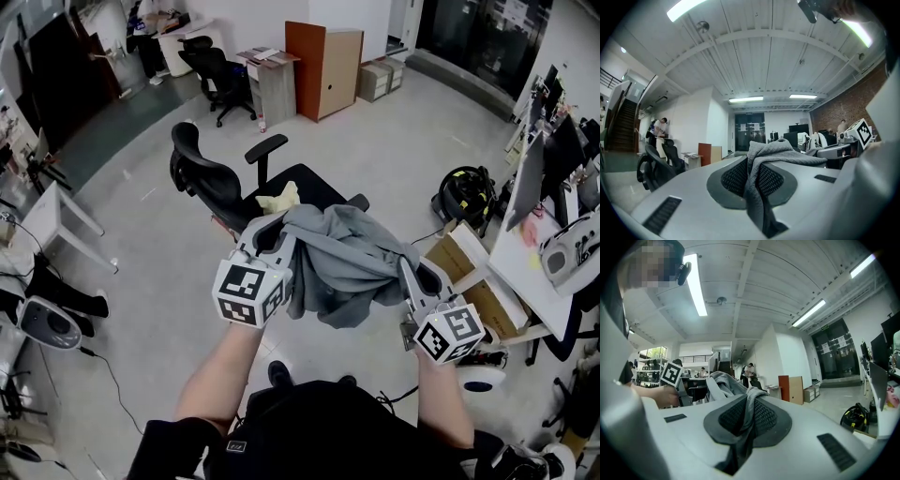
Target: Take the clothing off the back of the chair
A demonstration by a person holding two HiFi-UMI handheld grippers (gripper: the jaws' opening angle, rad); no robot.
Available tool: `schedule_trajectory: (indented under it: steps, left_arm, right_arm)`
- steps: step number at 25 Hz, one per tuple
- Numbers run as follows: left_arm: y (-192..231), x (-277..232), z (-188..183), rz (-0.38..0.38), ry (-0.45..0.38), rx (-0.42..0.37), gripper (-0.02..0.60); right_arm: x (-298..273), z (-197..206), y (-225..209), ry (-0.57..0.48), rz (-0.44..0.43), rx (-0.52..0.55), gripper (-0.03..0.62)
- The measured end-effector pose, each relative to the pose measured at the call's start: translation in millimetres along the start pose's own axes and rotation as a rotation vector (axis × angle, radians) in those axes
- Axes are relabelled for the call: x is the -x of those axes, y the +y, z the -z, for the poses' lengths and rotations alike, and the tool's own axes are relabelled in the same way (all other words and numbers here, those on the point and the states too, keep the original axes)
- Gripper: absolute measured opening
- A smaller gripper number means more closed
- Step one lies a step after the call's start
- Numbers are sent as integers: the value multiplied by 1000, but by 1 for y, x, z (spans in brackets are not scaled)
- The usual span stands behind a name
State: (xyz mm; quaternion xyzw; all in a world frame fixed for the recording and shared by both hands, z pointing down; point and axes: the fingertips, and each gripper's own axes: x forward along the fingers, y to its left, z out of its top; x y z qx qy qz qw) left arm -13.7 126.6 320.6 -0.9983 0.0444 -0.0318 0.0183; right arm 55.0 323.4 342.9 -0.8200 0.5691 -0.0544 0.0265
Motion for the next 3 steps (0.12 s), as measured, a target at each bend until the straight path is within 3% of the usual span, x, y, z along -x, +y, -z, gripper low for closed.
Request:
schedule_trajectory:
  steps: [3]
  left_arm:
    - [-7,-4,6,3,10,3,32]
  right_arm:
    - [5,5,-6,0,-1,-10,29]
